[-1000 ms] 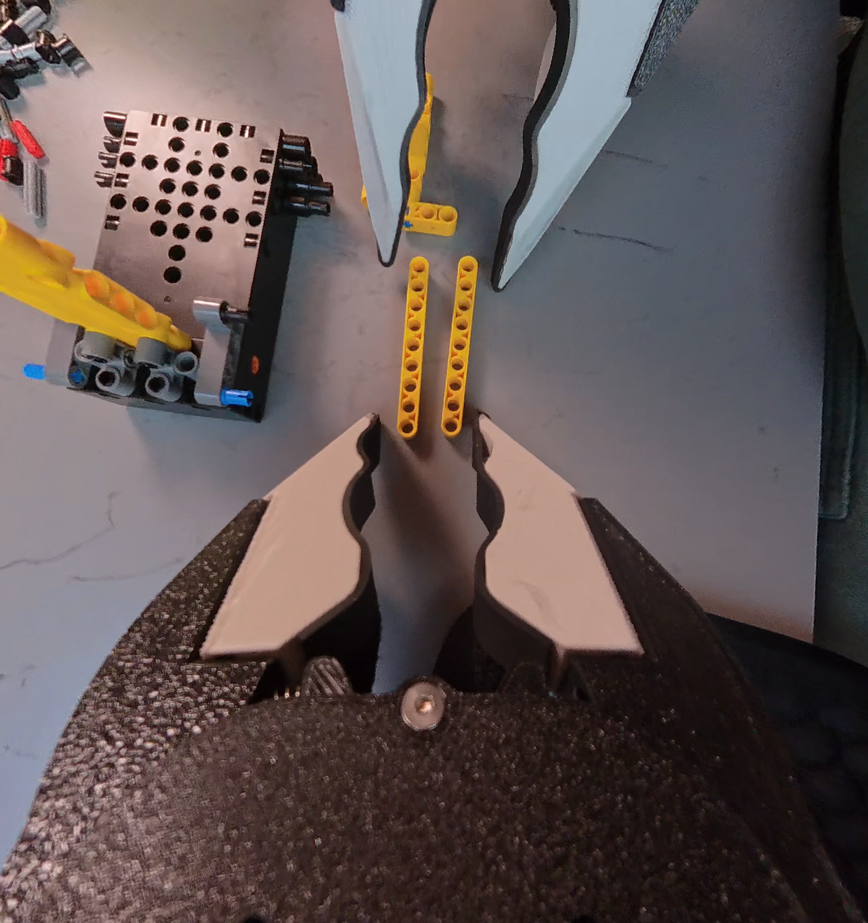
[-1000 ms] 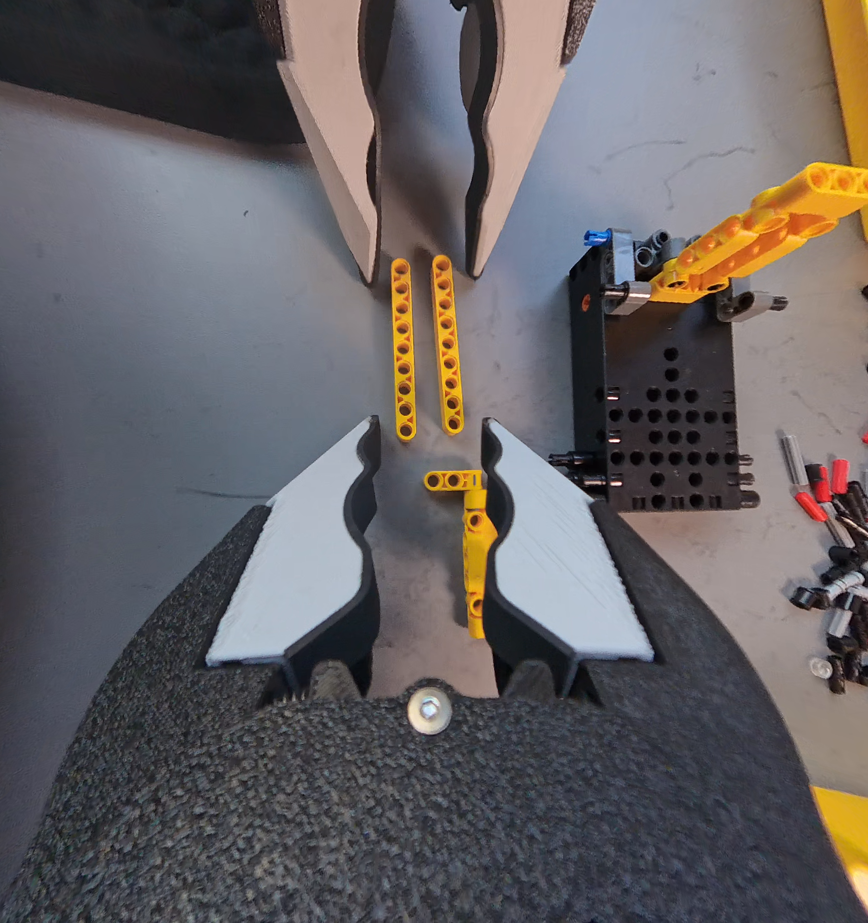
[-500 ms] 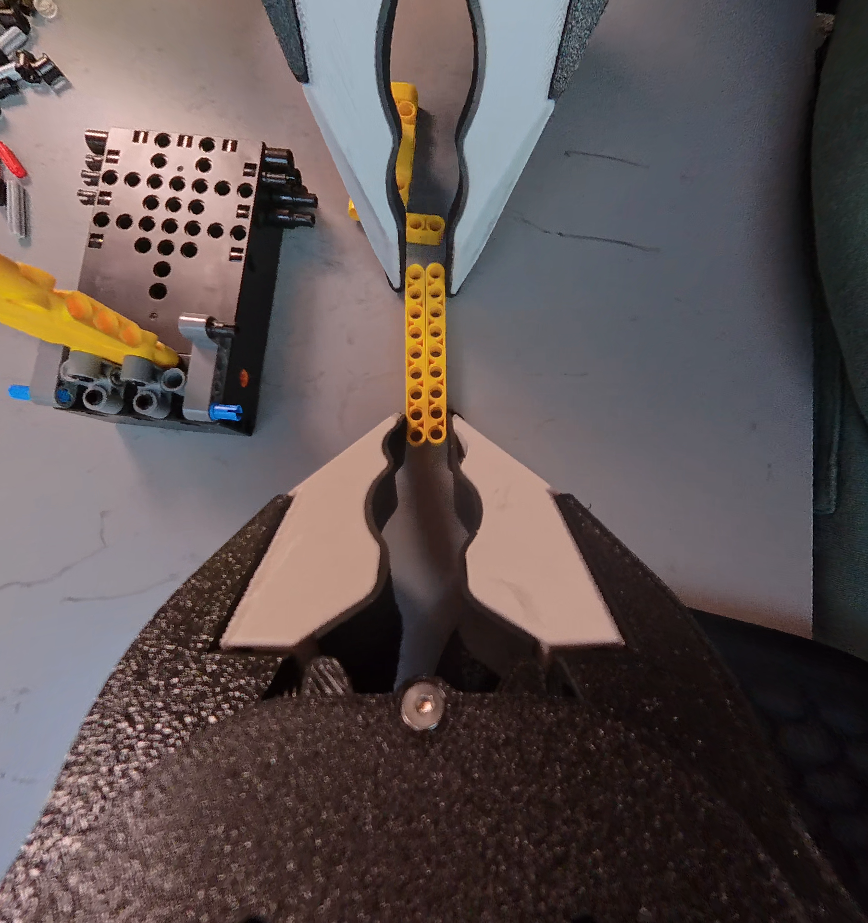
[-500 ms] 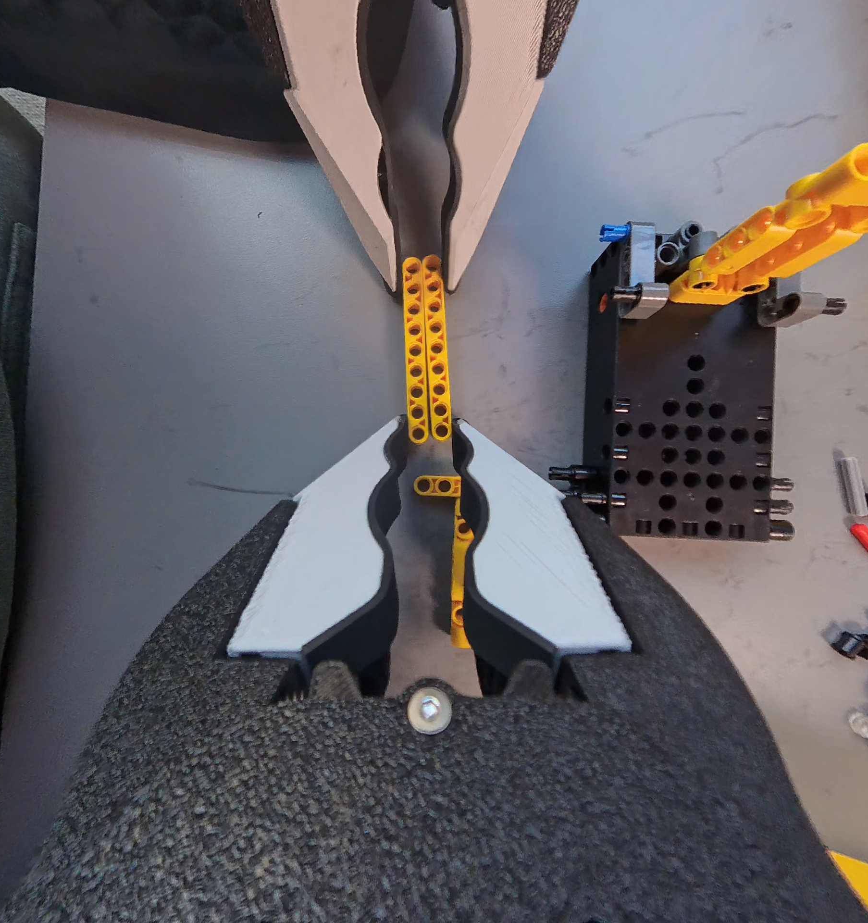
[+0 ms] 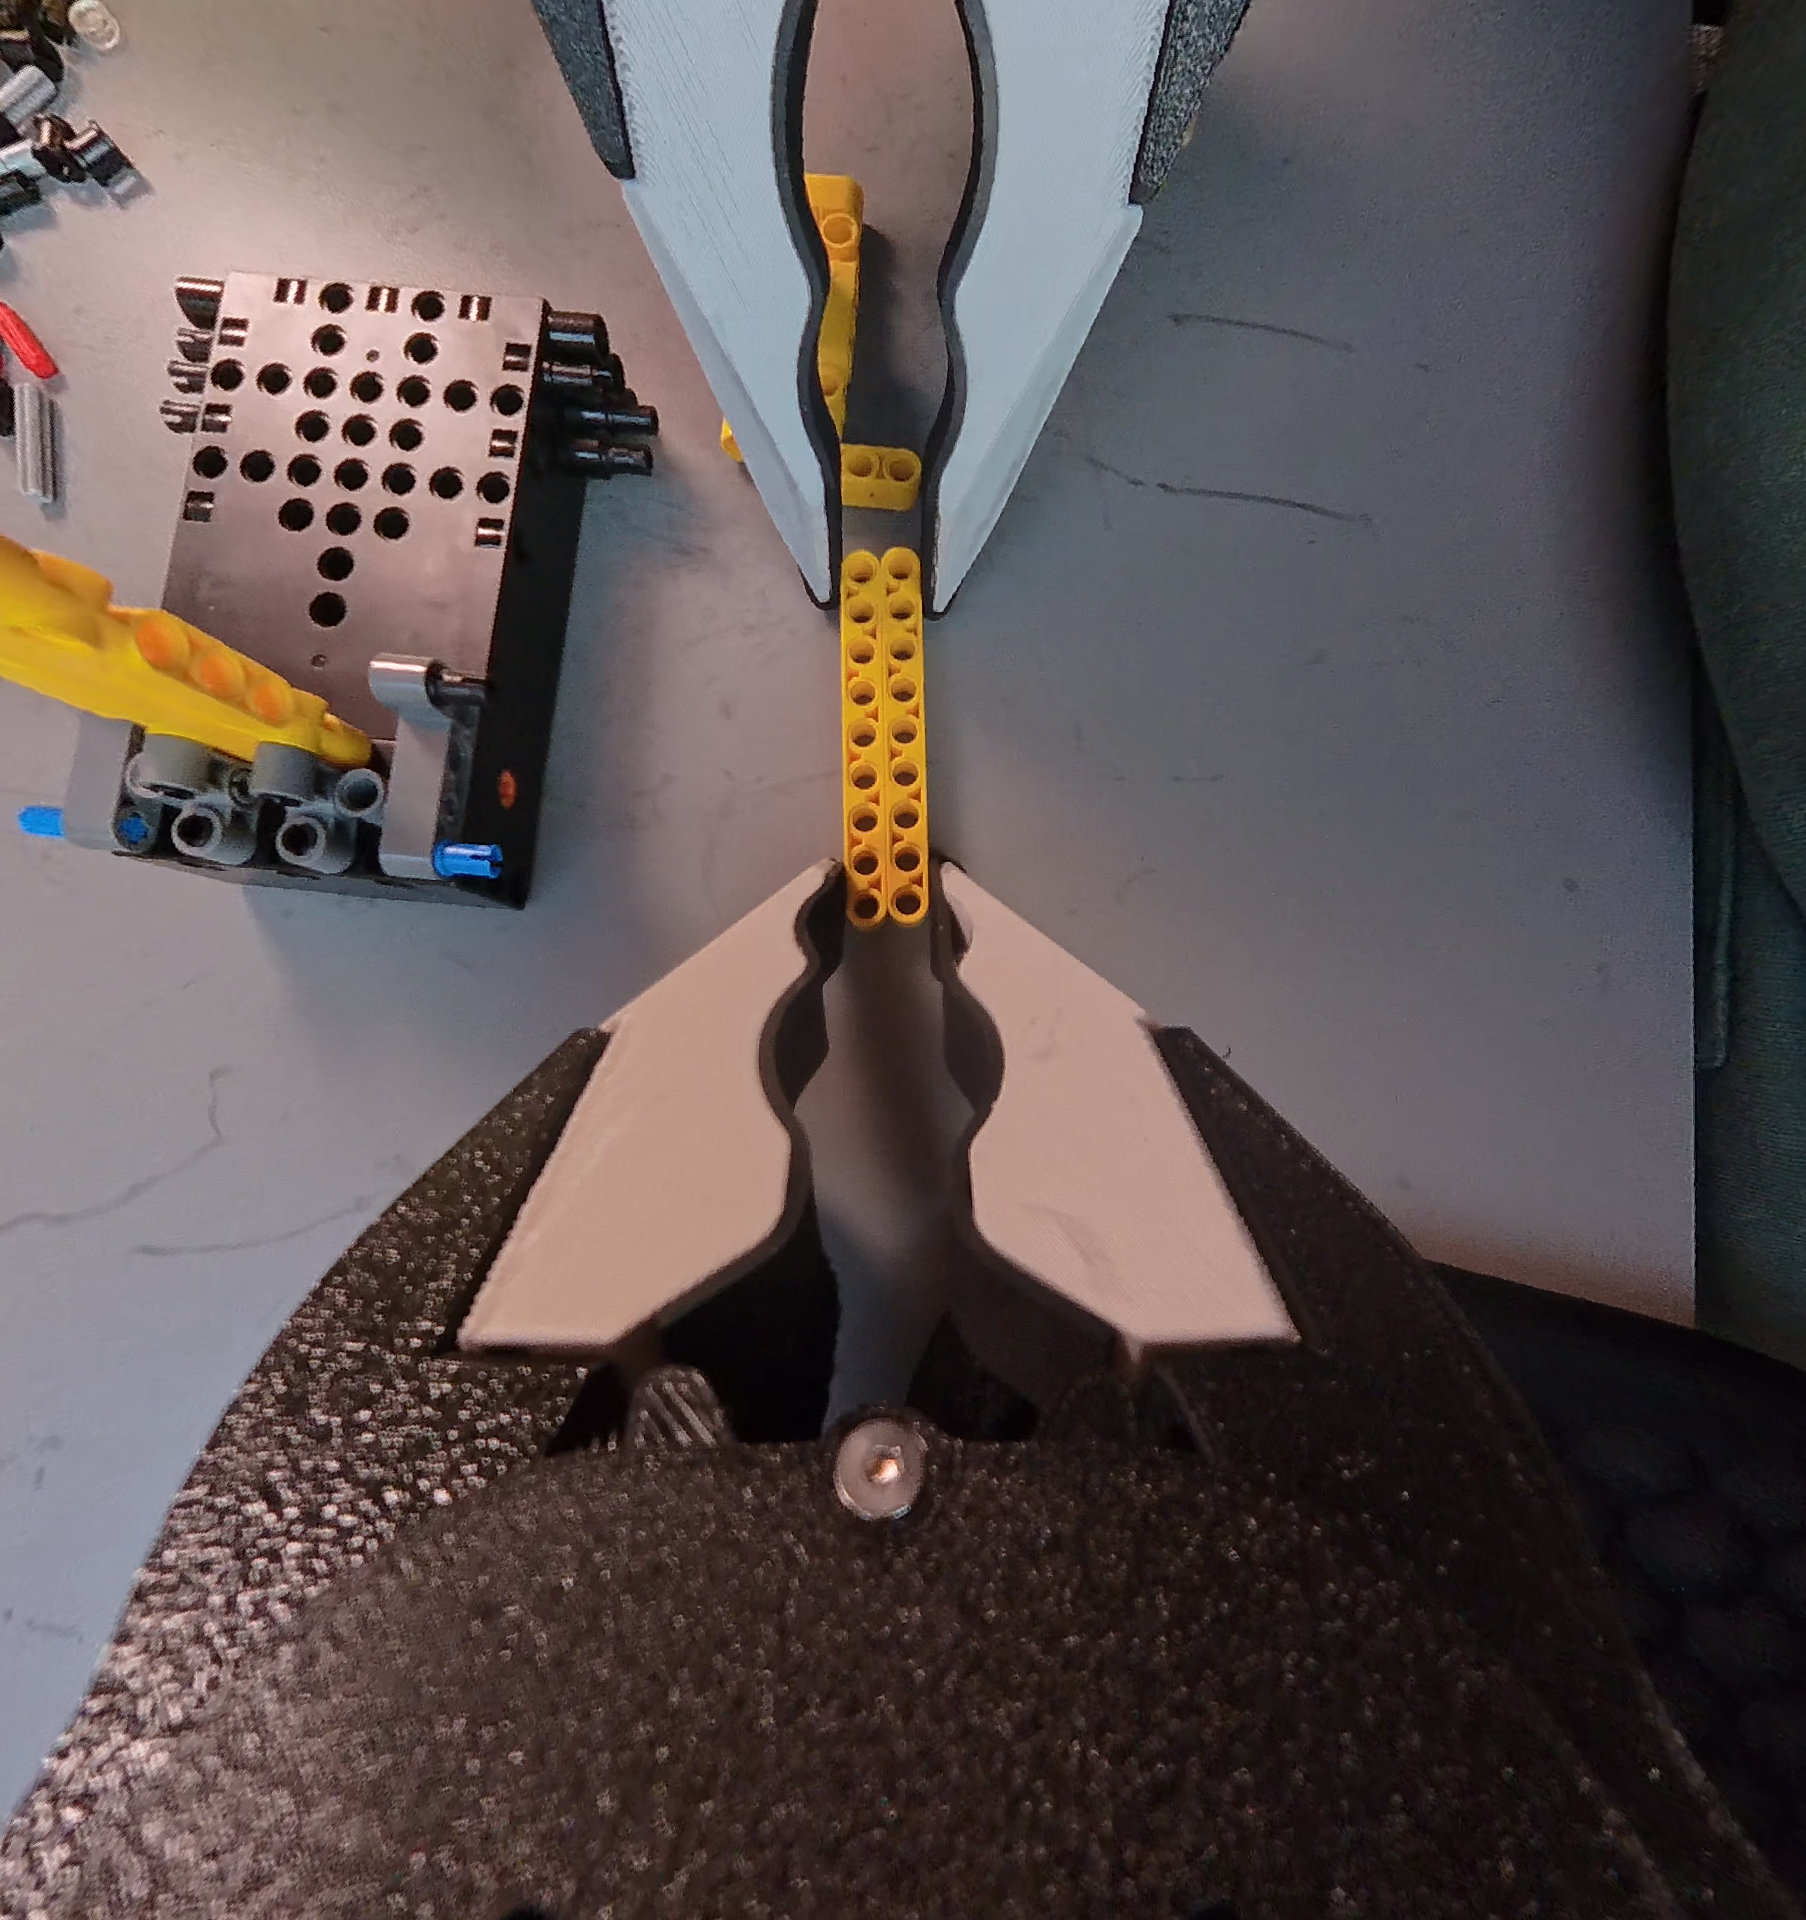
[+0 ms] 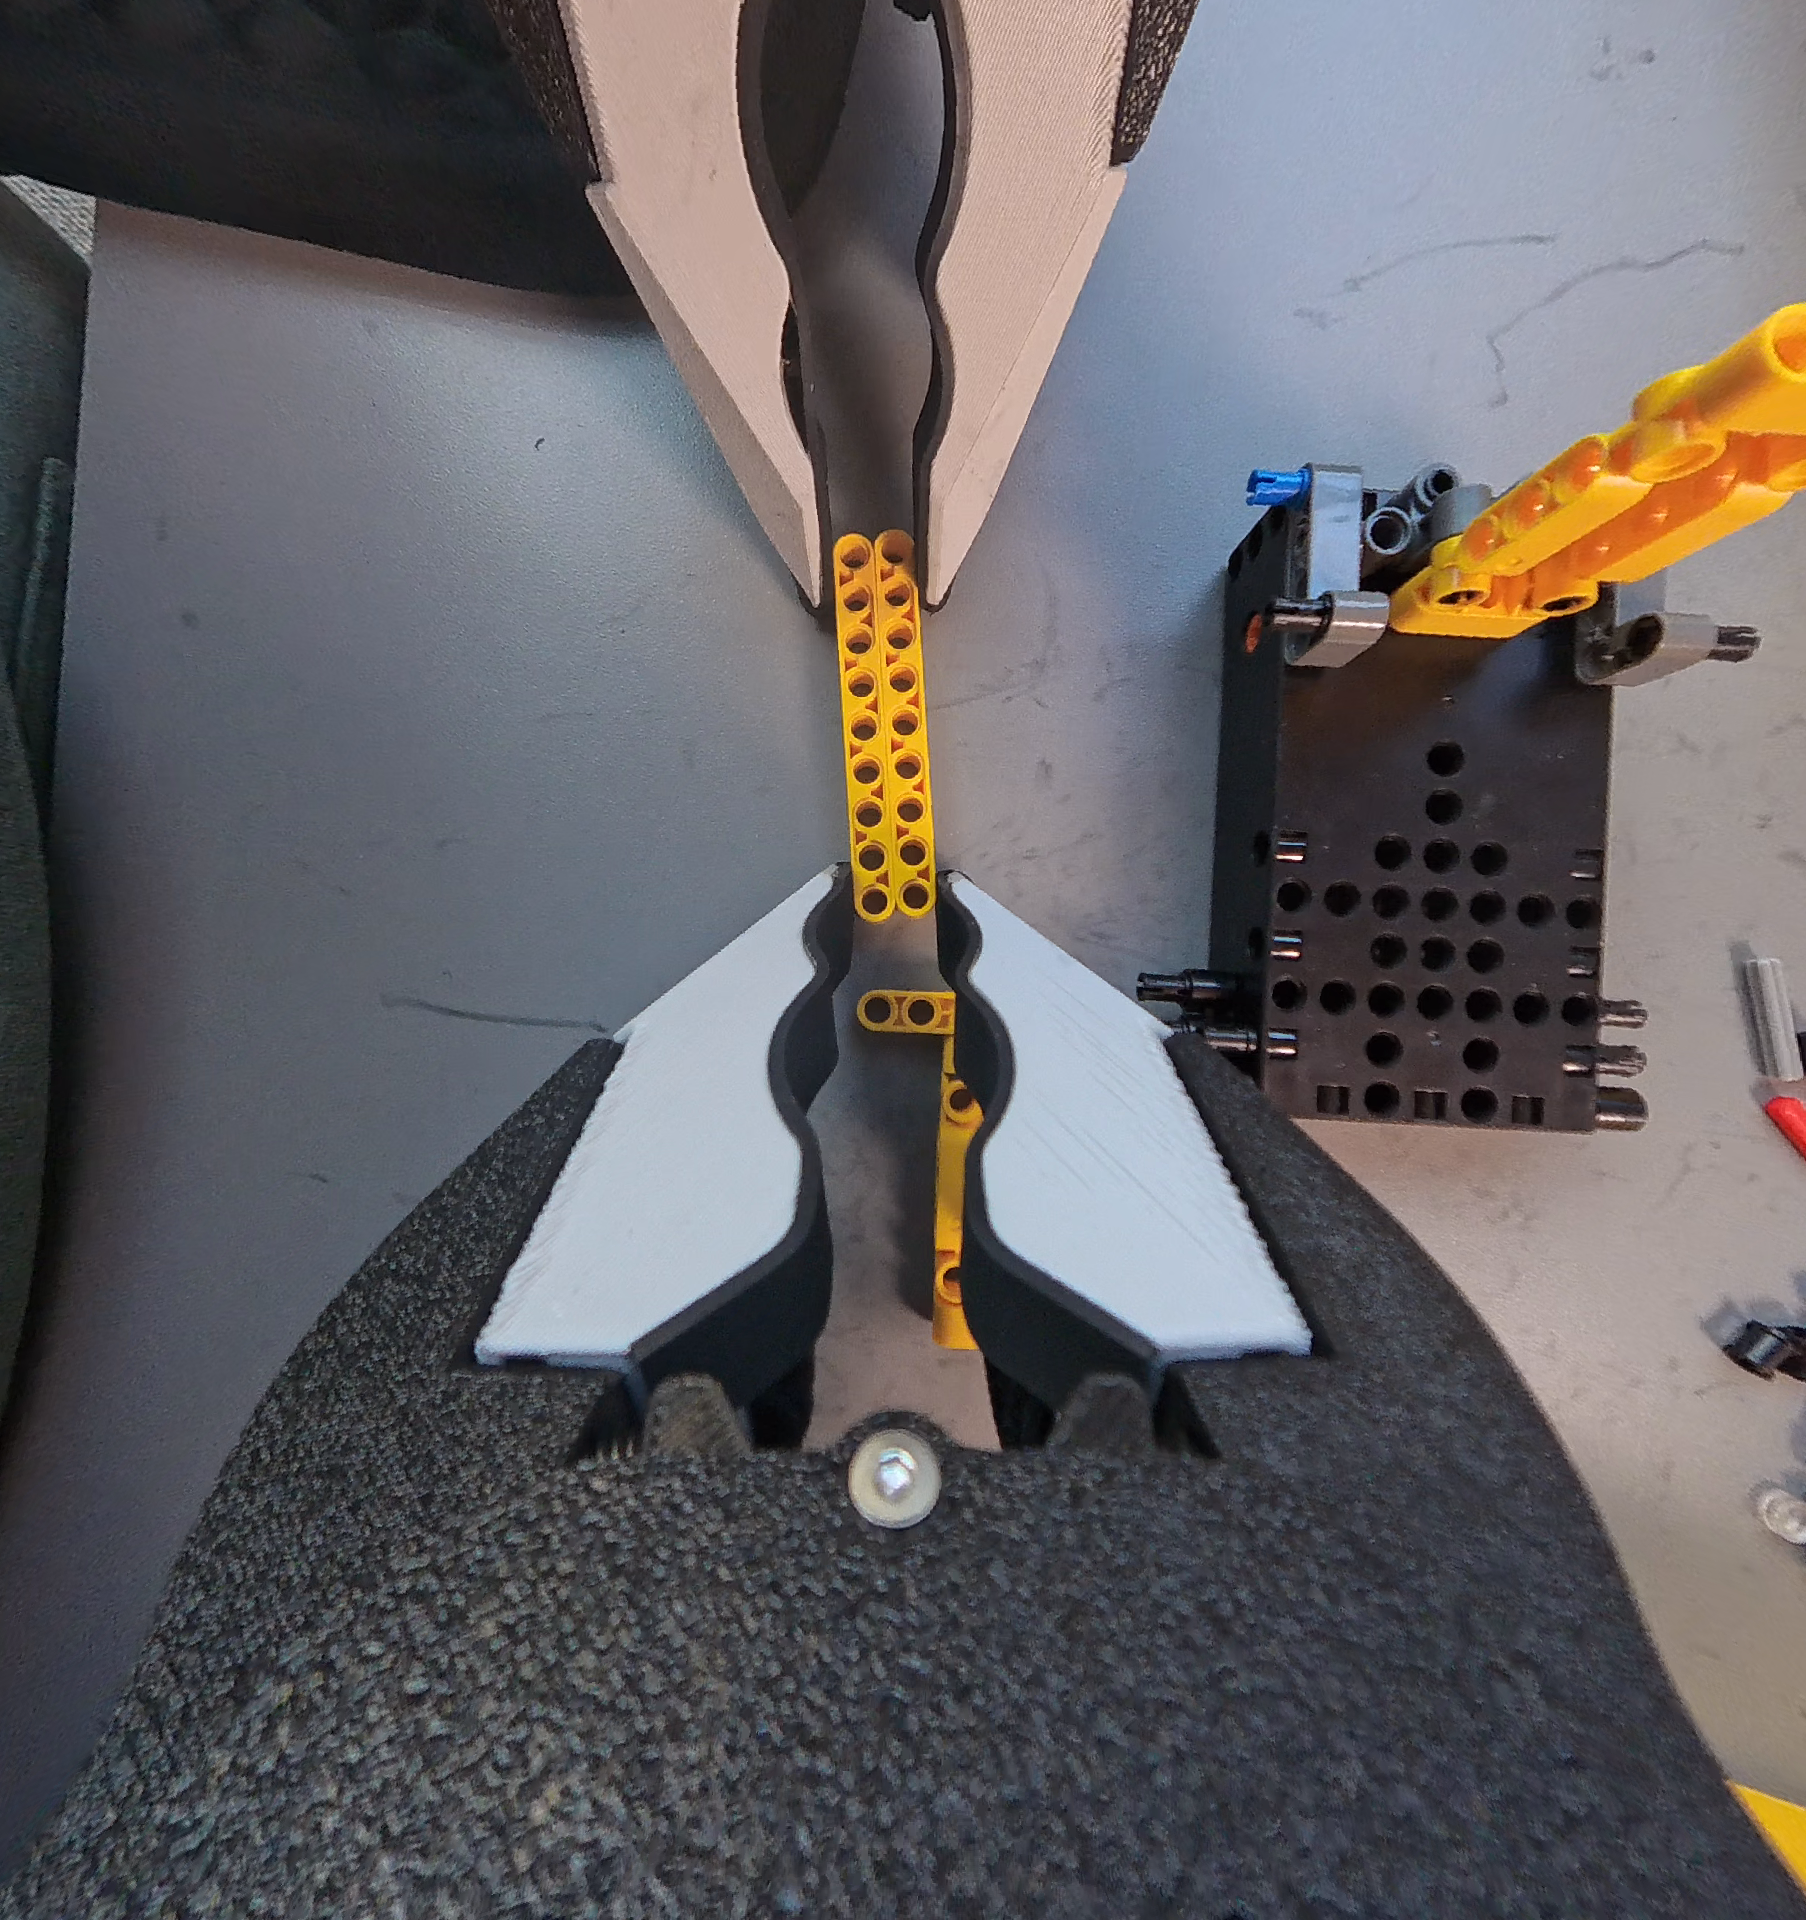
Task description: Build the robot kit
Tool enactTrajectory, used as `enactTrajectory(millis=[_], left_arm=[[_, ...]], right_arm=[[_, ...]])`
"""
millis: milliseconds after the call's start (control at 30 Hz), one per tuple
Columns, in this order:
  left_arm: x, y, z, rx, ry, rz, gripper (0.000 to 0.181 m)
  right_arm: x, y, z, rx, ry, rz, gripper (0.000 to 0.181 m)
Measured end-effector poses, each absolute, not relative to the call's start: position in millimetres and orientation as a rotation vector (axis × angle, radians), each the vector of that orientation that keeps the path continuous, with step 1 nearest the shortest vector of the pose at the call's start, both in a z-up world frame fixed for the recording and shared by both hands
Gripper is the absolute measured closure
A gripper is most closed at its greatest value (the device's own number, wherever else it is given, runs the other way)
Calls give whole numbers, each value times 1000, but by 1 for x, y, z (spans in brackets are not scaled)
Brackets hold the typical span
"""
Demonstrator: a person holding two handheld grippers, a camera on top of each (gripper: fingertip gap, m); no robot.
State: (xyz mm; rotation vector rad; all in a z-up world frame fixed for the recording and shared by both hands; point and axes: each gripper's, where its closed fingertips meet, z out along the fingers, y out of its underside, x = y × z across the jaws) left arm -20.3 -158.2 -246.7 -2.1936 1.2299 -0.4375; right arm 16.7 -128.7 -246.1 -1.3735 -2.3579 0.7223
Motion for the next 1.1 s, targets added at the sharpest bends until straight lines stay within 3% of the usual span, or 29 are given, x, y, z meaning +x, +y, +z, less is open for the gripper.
enactTrajectory(millis=[500,567,633,833,1033,1100], left_arm=[[-19,-157,-247,-2194,1227,-447,166],[-18,-156,-247,-2190,1234,-443,166],[-17,-155,-247,-2186,1240,-444,166],[-14,-151,-247,-2181,1257,-459,166],[-11,-149,-247,-2187,1307,-426,166],[-12,-150,-247,-2190,1311,-413,166]], right_arm=[[17,-127,-246,-1357,-2330,719,165],[24,-125,-240,-1354,-2310,743,145],[36,-115,-227,-1352,-2264,766,140],[82,-74,-230,-1460,-2165,649,140],[70,-75,-238,-1469,-2119,752,141],[67,-76,-242,-1458,-2152,746,157]])
